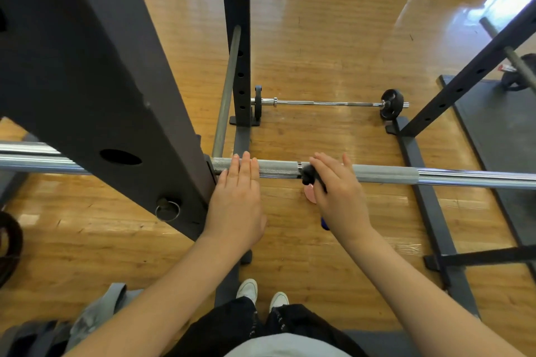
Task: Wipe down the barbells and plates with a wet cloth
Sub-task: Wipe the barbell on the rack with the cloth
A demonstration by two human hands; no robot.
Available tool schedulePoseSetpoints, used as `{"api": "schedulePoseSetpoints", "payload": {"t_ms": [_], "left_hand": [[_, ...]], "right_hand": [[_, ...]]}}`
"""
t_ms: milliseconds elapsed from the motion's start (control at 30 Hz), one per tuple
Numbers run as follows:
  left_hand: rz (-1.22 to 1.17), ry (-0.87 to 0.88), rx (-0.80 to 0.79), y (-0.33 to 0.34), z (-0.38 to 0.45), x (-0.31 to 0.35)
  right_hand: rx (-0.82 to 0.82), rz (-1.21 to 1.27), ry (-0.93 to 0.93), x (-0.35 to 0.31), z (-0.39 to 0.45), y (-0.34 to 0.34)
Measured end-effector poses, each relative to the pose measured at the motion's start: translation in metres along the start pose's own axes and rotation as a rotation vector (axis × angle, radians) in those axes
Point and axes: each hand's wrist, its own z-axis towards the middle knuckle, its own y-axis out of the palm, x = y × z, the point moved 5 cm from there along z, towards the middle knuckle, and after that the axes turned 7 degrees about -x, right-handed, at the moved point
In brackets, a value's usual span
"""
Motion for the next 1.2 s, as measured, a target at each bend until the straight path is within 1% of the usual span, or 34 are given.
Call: {"api": "schedulePoseSetpoints", "payload": {"t_ms": [67, 167, 267, 367, 467, 533, 633, 700, 733, 867, 933, 967, 1000, 1067, 1133, 1200], "left_hand": [[0.008, 0.008, -0.002, 0.000, 0.000, 0.000], [0.005, 0.016, 0.000, -0.001, 0.001, 0.000], [0.000, 0.025, 0.003, -0.002, 0.001, -0.001], [-0.004, 0.031, 0.005, -0.001, 0.001, -0.002], [-0.017, 0.024, 0.002, -0.001, 0.001, -0.001], [-0.022, 0.026, 0.003, -0.001, 0.001, -0.001], [-0.019, 0.029, 0.004, 0.000, 0.001, -0.002], [-0.010, 0.030, 0.000, -0.001, 0.001, -0.002], [-0.004, 0.032, 0.001, -0.002, 0.001, -0.002], [0.014, 0.033, -0.002, -0.002, 0.000, -0.001], [0.017, 0.018, -0.008, -0.002, 0.001, -0.001], [0.015, 0.012, -0.011, -0.001, 0.001, 0.000], [0.012, 0.010, -0.010, 0.000, 0.002, 0.000], [0.009, 0.007, -0.012, 0.001, 0.002, 0.000], [0.017, 0.009, -0.023, 0.000, 0.002, 0.000], [0.023, 0.013, -0.024, 0.000, 0.001, -0.001]], "right_hand": [[-0.005, 0.008, -0.040, -0.017, 0.006, 0.006], [-0.075, 0.018, -0.115, -0.034, 0.011, 0.019], [-0.107, 0.016, -0.063, -0.017, 0.007, 0.012], [-0.039, -0.015, 0.023, 0.015, -0.007, -0.005], [0.017, -0.018, 0.065, 0.016, -0.006, -0.013], [0.045, -0.005, 0.034, 0.000, 0.005, -0.011], [-0.032, 0.003, -0.091, -0.024, 0.014, 0.004], [-0.093, -0.008, -0.116, -0.017, 0.009, 0.009], [-0.093, -0.015, -0.105, -0.007, 0.004, 0.008], [0.014, 0.009, 0.029, 0.033, -0.018, -0.012], [0.078, 0.026, 0.076, 0.023, -0.009, -0.018], [0.091, 0.047, 0.067, 0.010, 0.000, -0.017], [0.086, 0.066, 0.036, -0.005, 0.009, -0.014], [0.025, 0.080, -0.044, -0.024, 0.018, -0.001], [-0.046, 0.066, -0.058, -0.017, 0.013, 0.007], [-0.046, 0.039, -0.022, 0.007, -0.002, 0.003]]}}
